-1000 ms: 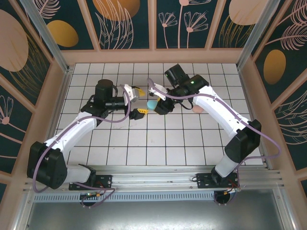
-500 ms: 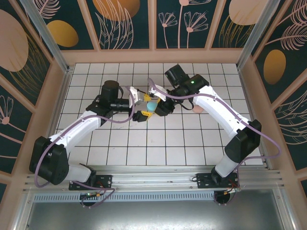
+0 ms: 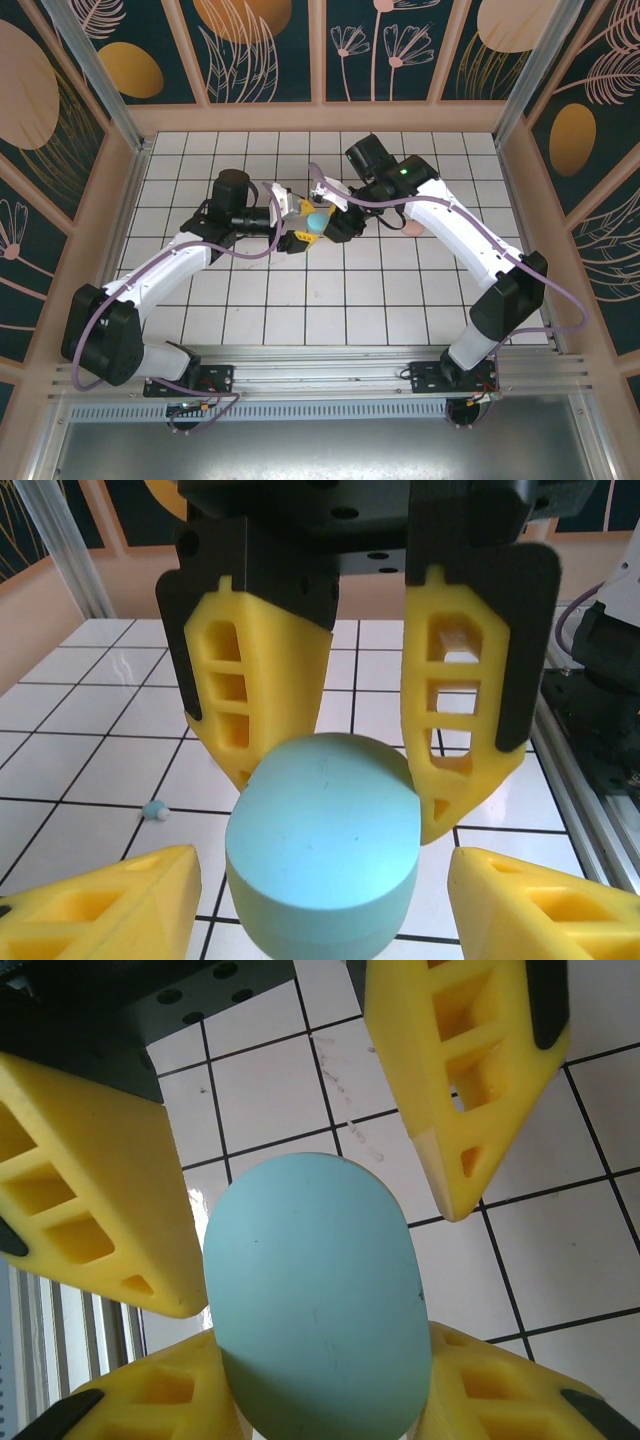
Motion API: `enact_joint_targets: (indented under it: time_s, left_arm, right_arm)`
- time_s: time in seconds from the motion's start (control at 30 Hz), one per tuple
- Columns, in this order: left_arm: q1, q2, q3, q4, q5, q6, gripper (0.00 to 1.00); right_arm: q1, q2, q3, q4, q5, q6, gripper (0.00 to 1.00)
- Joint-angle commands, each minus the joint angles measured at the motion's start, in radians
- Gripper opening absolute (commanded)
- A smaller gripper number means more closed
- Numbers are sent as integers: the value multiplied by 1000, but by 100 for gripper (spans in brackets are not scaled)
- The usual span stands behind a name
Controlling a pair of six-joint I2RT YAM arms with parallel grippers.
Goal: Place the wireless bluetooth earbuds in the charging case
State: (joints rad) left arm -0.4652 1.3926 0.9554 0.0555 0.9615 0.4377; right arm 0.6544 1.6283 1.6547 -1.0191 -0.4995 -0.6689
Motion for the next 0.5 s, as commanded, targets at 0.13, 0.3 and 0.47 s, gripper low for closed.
enact_joint_targets:
  time_s: [0.13,0.3,0.47]
  left_arm:
    - [-3,2,-3,1,30,27,61]
    - [-3,10,3,4,39,22,55]
    - [-3,10,-3,3,40,23,55]
  right_arm:
    - [-4,-37,35,-49,-35,-29,28]
    - [-3,-36,40,-49,-45,-28,28]
    - [-3,-40,44,-41,-56,-30,28]
